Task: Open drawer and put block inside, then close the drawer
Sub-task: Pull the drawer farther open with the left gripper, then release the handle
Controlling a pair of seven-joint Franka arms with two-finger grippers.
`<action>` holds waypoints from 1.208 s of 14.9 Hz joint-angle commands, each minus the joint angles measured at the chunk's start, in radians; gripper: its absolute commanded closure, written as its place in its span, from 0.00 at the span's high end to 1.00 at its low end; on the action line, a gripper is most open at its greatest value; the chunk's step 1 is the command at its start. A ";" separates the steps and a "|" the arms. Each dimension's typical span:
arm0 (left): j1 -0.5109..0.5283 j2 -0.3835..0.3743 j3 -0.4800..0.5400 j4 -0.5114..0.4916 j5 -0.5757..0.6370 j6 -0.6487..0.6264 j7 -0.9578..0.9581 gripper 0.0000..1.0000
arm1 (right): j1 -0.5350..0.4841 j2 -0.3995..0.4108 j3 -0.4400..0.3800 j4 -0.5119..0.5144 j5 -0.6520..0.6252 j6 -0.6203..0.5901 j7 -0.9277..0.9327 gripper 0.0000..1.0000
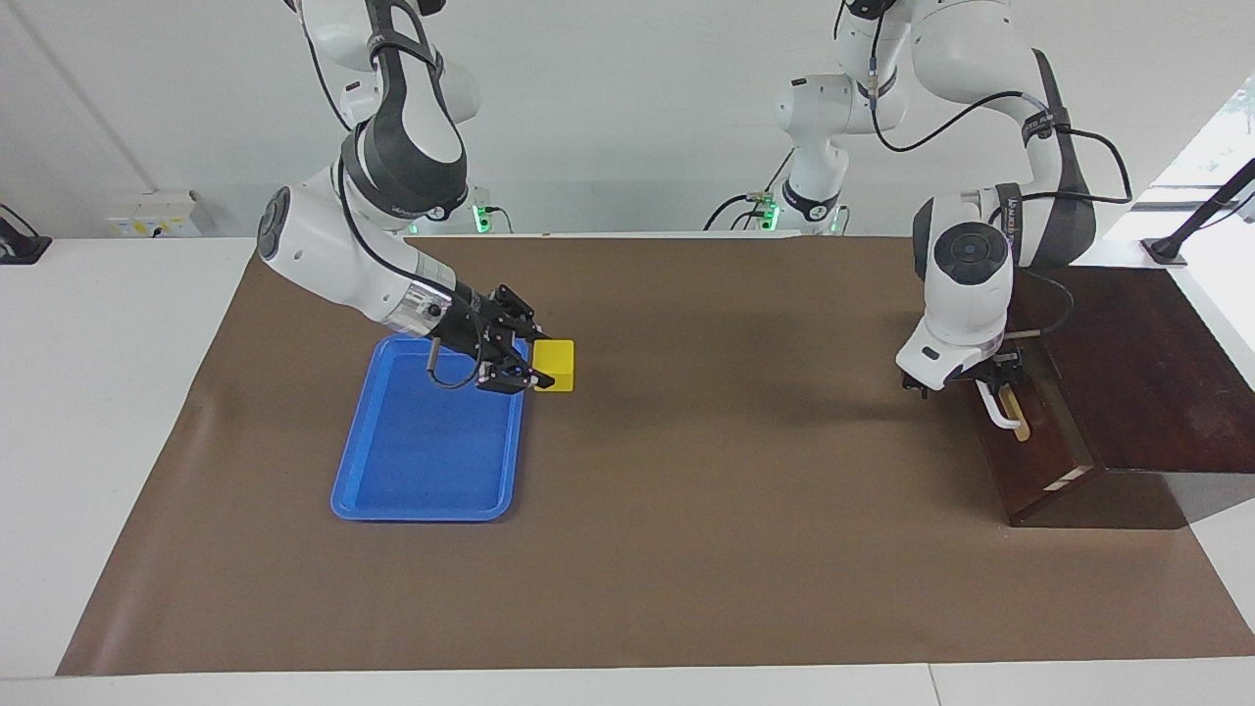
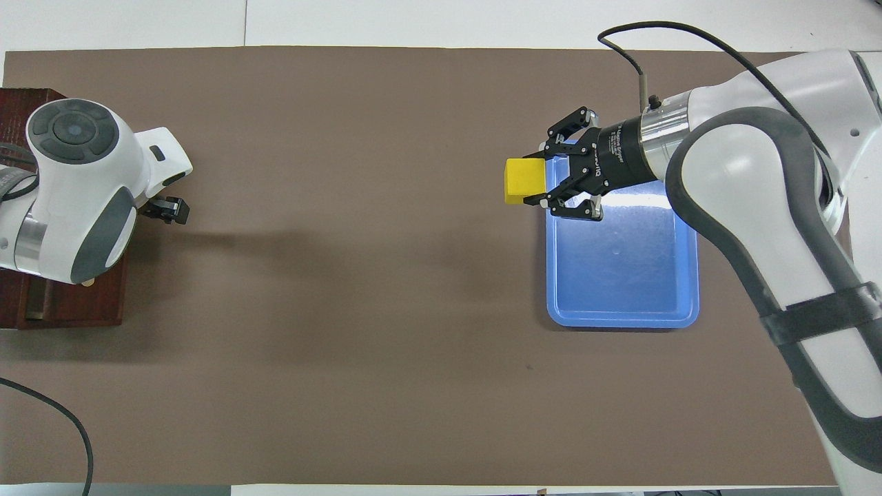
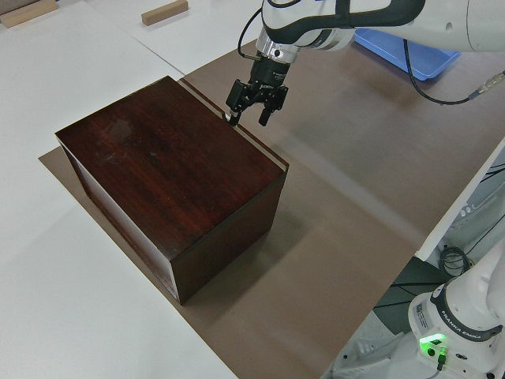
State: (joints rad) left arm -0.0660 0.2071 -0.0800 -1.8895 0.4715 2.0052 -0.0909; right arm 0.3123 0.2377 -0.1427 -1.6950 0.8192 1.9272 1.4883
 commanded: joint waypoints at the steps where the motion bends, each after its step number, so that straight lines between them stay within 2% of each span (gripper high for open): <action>1: -0.038 -0.028 0.005 -0.039 -0.022 0.021 -0.044 1.00 | -0.007 0.002 0.005 0.015 -0.012 -0.014 -0.013 0.00; 18: -0.181 -0.032 0.003 -0.039 -0.128 -0.023 -0.177 1.00 | -0.007 0.005 0.005 0.028 -0.011 -0.014 -0.008 0.00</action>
State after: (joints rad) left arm -0.1961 0.1994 -0.0797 -1.8910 0.3925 1.9862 -0.2332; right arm 0.3123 0.2377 -0.1427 -1.6833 0.8192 1.9272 1.4883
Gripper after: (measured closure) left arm 0.000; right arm 0.445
